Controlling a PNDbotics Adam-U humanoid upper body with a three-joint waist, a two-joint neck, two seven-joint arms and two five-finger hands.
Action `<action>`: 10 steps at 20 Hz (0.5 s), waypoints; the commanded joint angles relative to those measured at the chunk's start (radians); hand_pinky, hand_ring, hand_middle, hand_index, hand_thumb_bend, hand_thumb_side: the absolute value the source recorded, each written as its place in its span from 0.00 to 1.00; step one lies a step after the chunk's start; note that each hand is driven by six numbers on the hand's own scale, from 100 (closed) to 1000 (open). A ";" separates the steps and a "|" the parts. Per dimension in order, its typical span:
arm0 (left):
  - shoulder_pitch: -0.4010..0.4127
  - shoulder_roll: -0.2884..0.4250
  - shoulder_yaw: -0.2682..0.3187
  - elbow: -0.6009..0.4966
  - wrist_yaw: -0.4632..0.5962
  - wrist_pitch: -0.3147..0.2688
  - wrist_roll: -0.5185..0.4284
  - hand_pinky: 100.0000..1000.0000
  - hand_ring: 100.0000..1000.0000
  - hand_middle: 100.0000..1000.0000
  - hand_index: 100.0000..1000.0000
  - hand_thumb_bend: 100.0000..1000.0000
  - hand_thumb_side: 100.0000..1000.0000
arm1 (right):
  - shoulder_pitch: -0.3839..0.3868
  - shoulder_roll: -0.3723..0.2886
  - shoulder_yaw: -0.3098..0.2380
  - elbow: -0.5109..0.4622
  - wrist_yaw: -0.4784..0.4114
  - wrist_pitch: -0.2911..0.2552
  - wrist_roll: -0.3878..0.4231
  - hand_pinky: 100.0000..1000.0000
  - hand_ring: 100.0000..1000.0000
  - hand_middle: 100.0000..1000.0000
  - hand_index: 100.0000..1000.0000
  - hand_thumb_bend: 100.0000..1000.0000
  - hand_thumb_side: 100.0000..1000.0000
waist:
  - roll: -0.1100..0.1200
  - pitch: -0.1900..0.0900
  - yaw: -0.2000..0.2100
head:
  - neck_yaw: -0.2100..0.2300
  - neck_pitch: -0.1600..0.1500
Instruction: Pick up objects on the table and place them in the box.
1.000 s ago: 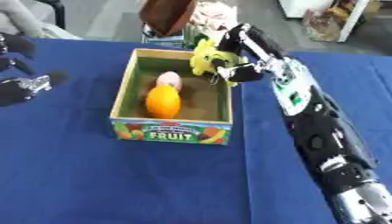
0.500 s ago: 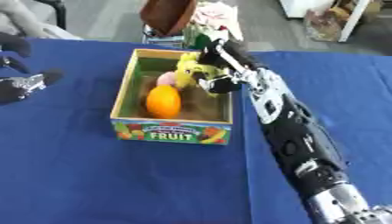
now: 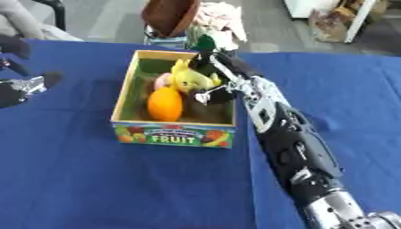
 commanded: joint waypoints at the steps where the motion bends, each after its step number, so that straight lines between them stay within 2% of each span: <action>1: -0.008 0.013 0.007 -0.007 0.002 -0.001 0.002 0.42 0.66 0.39 0.54 0.82 0.16 | -0.013 -0.032 0.000 -0.030 -0.011 -0.006 -0.014 0.52 0.68 0.55 0.73 0.31 0.00 | 0.004 -0.019 -0.004 | 0.008 -0.015; 5: 0.006 0.019 0.014 -0.002 -0.001 -0.001 0.009 0.42 0.66 0.39 0.54 0.82 0.16 | -0.004 -0.071 0.009 -0.069 -0.065 -0.016 -0.009 0.53 0.69 0.56 0.74 0.32 0.00 | 0.004 -0.016 -0.013 | 0.017 -0.017; 10: 0.022 0.024 0.017 0.000 -0.005 -0.002 0.013 0.42 0.66 0.39 0.54 0.82 0.16 | 0.014 -0.134 0.017 -0.140 -0.151 -0.034 0.037 0.53 0.70 0.57 0.75 0.32 0.00 | 0.003 -0.013 -0.024 | 0.030 -0.021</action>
